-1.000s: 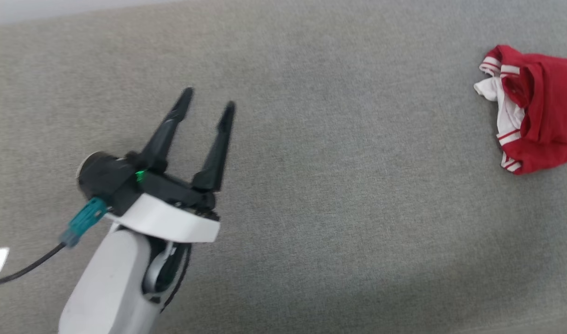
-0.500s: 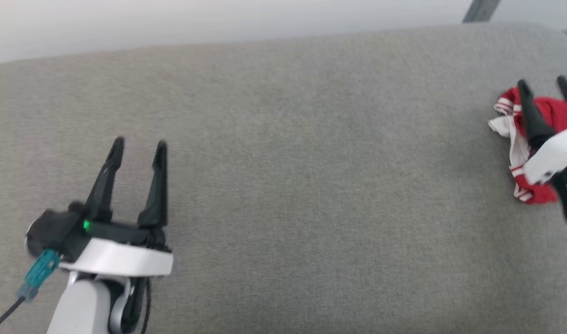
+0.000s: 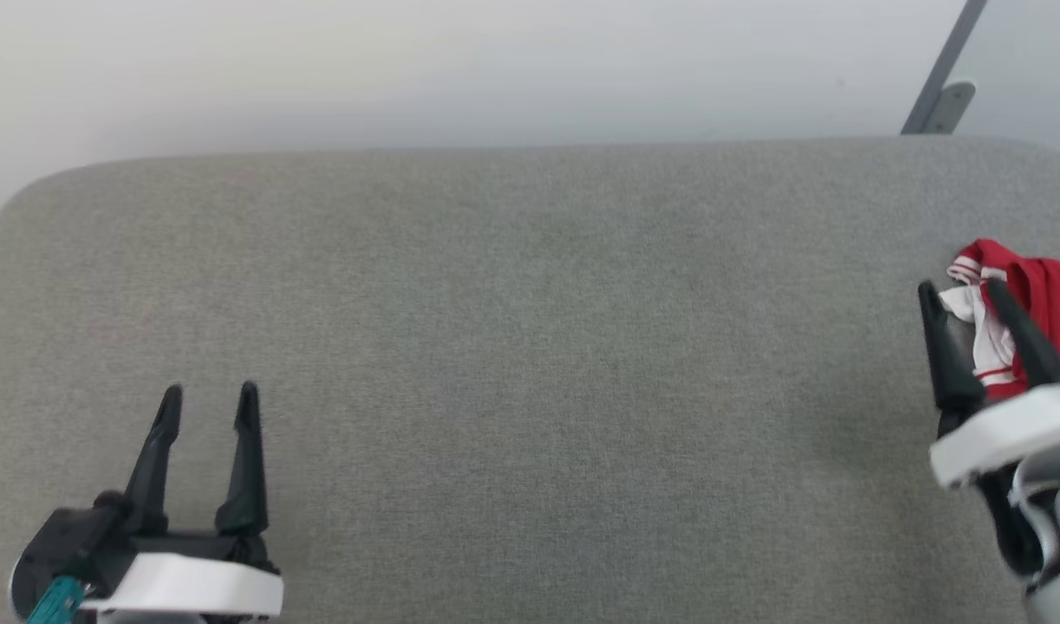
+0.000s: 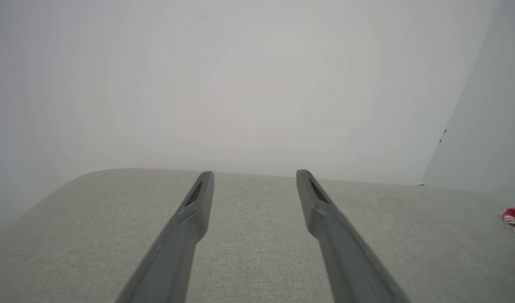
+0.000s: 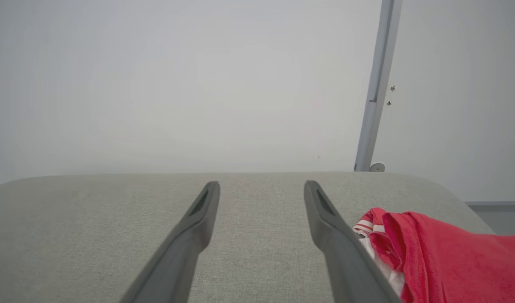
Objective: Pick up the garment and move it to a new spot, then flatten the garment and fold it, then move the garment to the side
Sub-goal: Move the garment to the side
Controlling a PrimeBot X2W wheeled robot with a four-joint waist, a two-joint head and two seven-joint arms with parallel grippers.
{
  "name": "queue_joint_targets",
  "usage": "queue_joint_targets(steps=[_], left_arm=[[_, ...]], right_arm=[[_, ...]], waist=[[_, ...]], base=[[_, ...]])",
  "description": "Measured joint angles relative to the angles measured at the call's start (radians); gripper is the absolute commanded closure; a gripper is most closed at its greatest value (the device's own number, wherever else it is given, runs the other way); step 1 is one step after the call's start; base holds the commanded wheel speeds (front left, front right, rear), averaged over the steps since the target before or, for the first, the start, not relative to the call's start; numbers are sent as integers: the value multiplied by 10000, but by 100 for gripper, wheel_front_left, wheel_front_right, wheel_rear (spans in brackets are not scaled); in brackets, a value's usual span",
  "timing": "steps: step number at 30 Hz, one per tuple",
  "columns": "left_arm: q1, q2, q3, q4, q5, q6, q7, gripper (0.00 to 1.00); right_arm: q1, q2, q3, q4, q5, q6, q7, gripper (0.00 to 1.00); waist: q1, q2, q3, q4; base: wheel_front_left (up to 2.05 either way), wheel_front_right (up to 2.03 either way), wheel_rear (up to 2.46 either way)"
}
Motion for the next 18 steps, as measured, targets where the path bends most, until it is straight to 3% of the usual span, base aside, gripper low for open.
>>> queue_joint_targets(steps=[10,18], left_arm=[[1019,-230,460,180,98,0,0,0],[1512,-247,593,359,184,0,0,0]], right_arm=[[2029,802,-550,-1499,-1009,0,-382,0],[3104,1306,-1007,-2027,-1327,-2,-606,0]], waist=[[0,0,-608,160],[0,0,-956,158]], base=[[0,0,0],[0,0,0]])
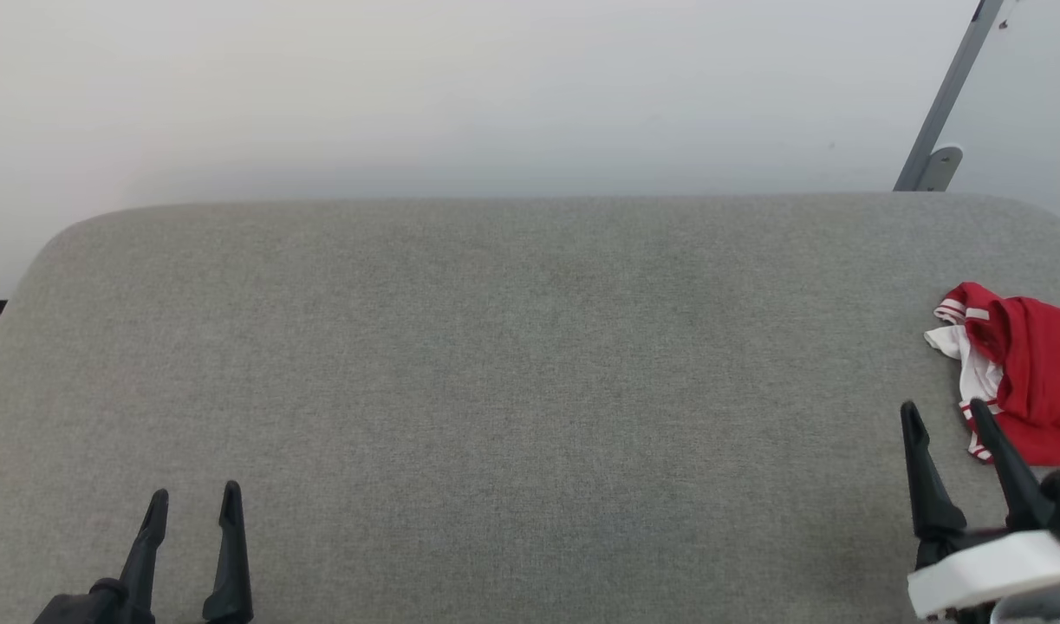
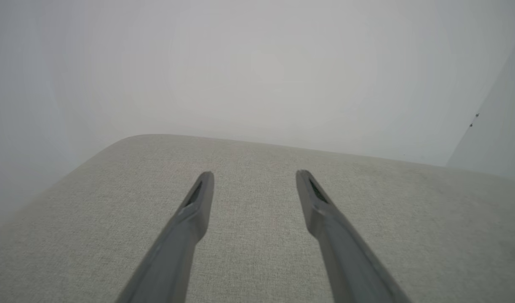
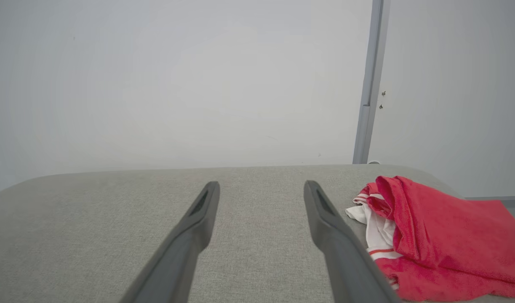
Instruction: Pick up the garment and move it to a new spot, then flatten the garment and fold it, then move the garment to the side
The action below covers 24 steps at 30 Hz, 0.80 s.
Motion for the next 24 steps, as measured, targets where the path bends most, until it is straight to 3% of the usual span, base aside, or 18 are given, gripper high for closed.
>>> queue_joint_targets(steps=[11,24], left_arm=[[231,-127,109,56,178,0,0,0],[228,-278,96,-117,399,0,0,0]], right_arm=[[601,437,-230,-173,-123,0,-86,0],[601,445,-224,-151,-132,0,-104,0]], waist=[[0,0,-200,-68],[0,0,-281,-88]], base=[[0,0,0],[0,0,0]])
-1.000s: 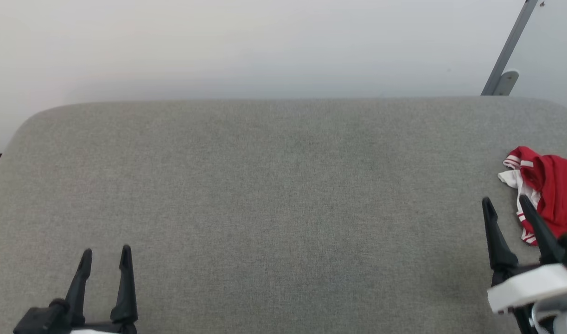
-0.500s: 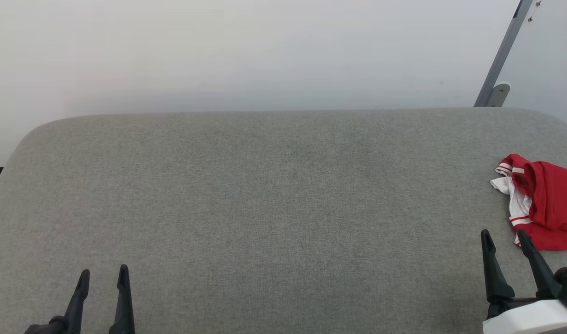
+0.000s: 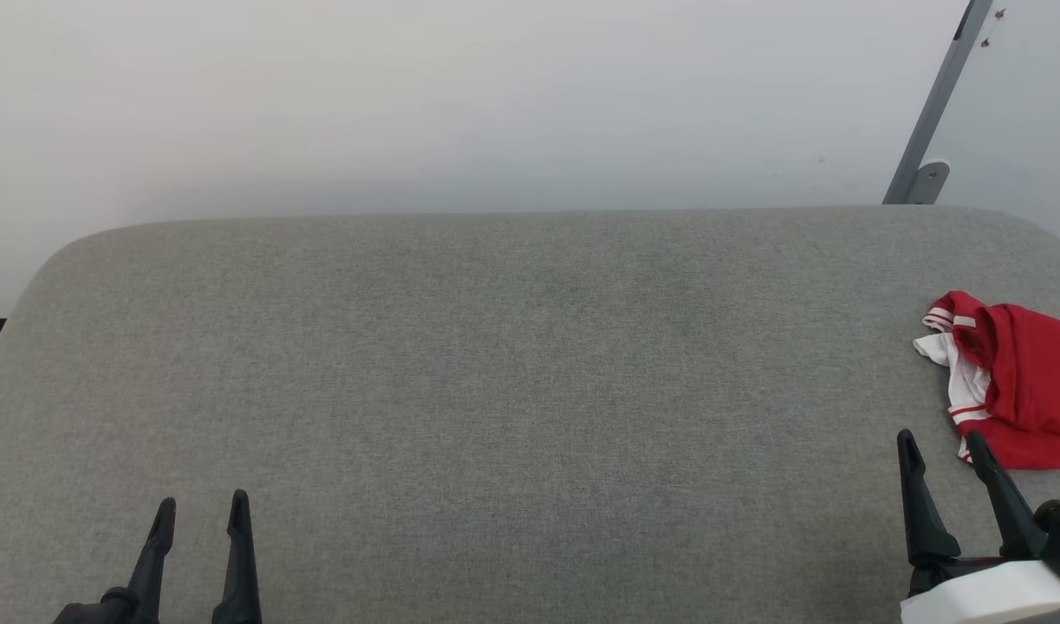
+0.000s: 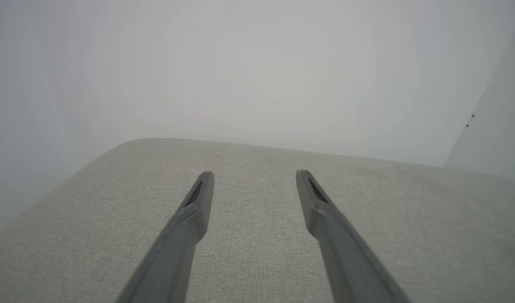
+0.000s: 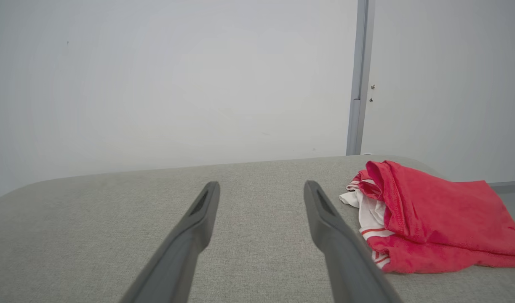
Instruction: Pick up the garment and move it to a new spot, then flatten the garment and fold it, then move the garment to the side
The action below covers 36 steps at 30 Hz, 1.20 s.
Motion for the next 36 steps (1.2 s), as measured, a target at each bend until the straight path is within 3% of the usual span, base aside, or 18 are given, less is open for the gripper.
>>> queue_joint_targets(steps=[6,7,12,36], left_arm=[[-8,-52,29,-69,128,0,0,0],[-8,-71,44,-61,161,2,0,100],[42,-211,-19,368,-8,2,50,100],[-650,-288,-19,874,-3969,4,1074,100]], right_arm=[[1,4,-6,59,12,0,-15,0],[6,13,-10,81,10,0,-12,100],[165,188,29,470,128,0,84,100],[-243,523,-119,665,3766,0,1060,100]], waist=[[0,0,7,-71],[0,0,11,-82],[0,0,16,-88],[0,0,89,-142]], base=[[0,0,0],[0,0,0],[0,0,0],[0,0,0]])
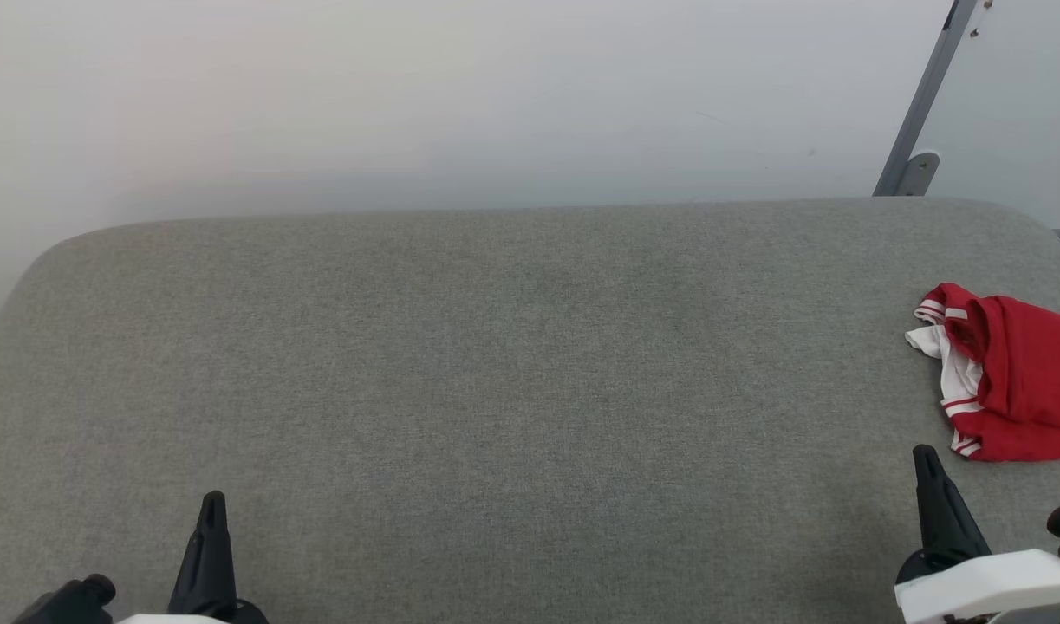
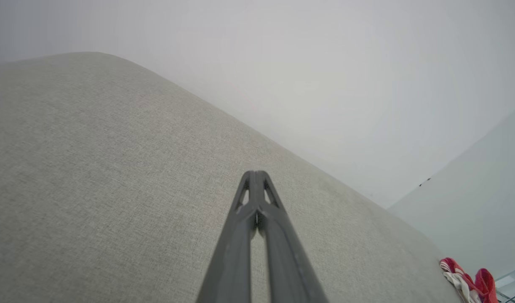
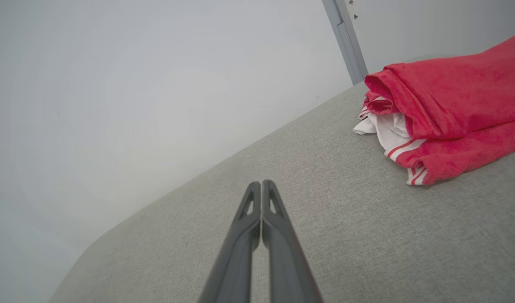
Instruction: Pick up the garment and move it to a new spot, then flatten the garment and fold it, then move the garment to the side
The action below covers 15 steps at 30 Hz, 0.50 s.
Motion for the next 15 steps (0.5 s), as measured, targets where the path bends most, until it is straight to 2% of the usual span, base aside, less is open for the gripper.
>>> queue_joint_targets(steps=[15], left_arm=[[-495,-48,10,280,-2240,0,596,100]], right_arm=[[-387,180,-88,79,2040,0,520,100]], waist=[[0,0,51,-37]], base=[[0,0,0]])
